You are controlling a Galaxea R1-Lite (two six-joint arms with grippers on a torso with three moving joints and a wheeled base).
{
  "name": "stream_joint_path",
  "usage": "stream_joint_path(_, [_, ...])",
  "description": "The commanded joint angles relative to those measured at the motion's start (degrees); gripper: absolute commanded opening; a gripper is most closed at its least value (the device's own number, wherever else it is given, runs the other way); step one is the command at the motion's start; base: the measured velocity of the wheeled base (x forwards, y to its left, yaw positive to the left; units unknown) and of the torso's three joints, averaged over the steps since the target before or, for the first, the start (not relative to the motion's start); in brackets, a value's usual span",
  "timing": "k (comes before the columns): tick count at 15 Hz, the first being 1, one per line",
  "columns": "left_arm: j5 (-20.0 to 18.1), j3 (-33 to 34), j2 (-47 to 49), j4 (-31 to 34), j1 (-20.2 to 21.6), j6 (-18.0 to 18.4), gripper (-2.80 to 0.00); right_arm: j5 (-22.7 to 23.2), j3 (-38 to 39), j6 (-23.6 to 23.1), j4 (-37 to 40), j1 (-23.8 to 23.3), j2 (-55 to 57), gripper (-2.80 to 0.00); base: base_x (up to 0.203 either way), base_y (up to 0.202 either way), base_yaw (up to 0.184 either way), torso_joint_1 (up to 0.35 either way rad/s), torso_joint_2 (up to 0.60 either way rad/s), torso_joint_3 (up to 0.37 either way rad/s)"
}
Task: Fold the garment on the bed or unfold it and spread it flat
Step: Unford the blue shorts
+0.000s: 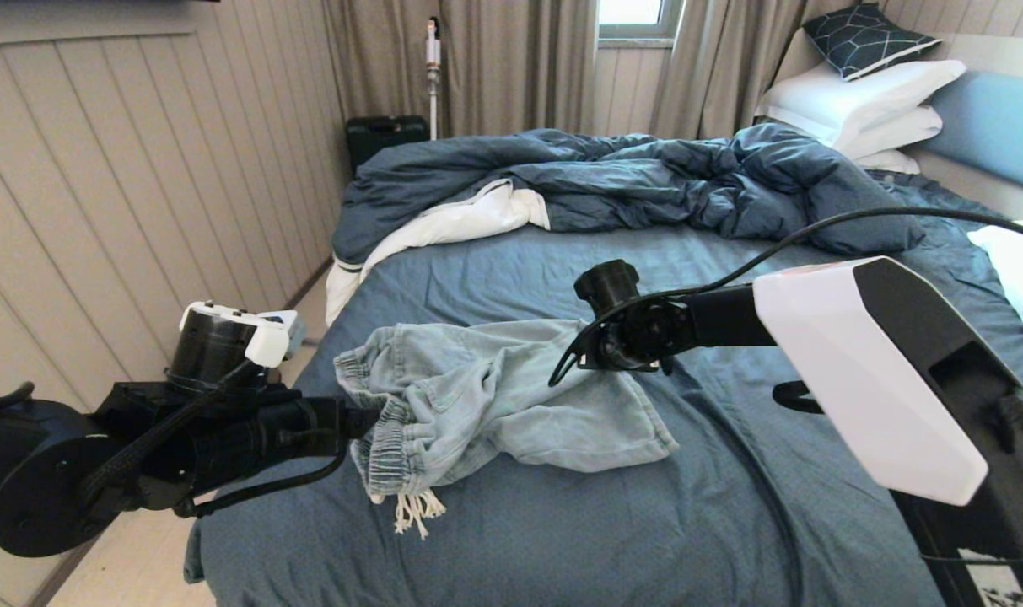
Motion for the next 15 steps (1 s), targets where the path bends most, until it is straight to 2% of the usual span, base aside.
stream_joint_path(1, [0.1,0.0,0.0,-0.1,-0.1,-0.1,0.00,-0.3,1.2,0.2,0.1,0.4,-3.5,-2.80,0.000,0.000,0.000,0.000,0.00,0.000])
stream_joint_path(5, [0.1,0.8,-1.0,-0.1,-0.3,-0.7,0.00,-0.6,7.1,0.2,0.0,2.4,-12.4,-2.80,0.000,0.000,0.000,0.000,0.00,0.000])
stream_joint_path(8, [0.2,1.9,-2.9,0.0,-0.4,-0.9,0.00,-0.6,16.2,0.8,-0.1,3.0,-18.1,-2.80,0.000,0.000,0.000,0.000,0.00,0.000])
stream_joint_path(11, [0.2,3.2,-4.7,0.0,-0.7,-1.0,0.00,-0.4,30.1,1.9,-3.4,4.3,-24.6,-2.80,0.000,0.000,0.000,0.000,0.00,0.000])
stream_joint_path(15, [0.4,4.0,-7.9,0.6,-0.9,-1.3,0.00,-0.6,53.5,2.3,-17.0,7.9,-33.0,-2.80,0.000,0.000,0.000,0.000,0.00,0.000])
